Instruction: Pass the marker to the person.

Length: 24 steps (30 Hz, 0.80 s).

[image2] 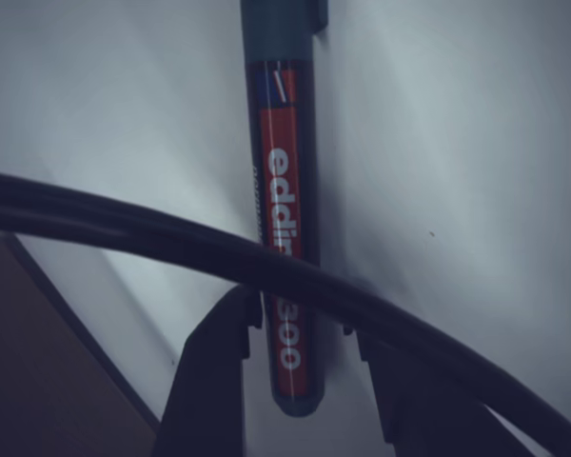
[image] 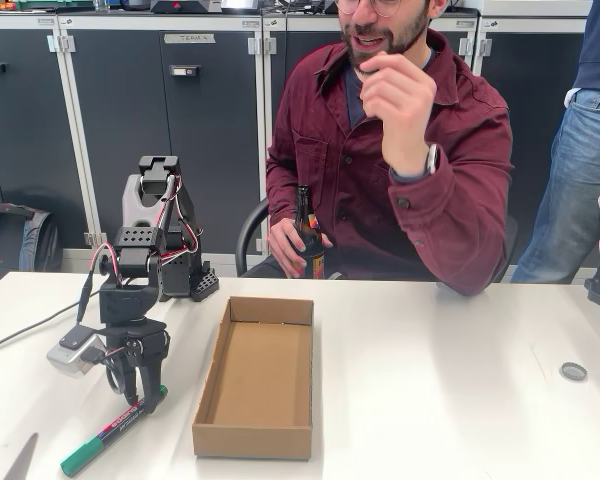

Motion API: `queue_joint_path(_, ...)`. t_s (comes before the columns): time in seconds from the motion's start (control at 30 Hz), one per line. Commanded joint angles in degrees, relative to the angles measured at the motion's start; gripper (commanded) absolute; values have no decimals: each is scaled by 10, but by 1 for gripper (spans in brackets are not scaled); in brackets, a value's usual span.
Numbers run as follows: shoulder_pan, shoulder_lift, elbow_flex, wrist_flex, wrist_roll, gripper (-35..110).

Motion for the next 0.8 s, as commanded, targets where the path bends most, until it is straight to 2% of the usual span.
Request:
queue_joint_path(0.0,1,4,-29,-18,7,12)
queue_joint_path(0.1,-2,-2,-23,-41,16,-5)
queue_joint_path(0.3,-1,23,-11,-45,15,-5)
queue_joint_path(0.53,-35,187,76,-39,-3,-5)
queue_joint_path(0.63,-58,240,76,7,-28,-5)
queue_joint_path(0.77,-76,297,81,12,-57,-5)
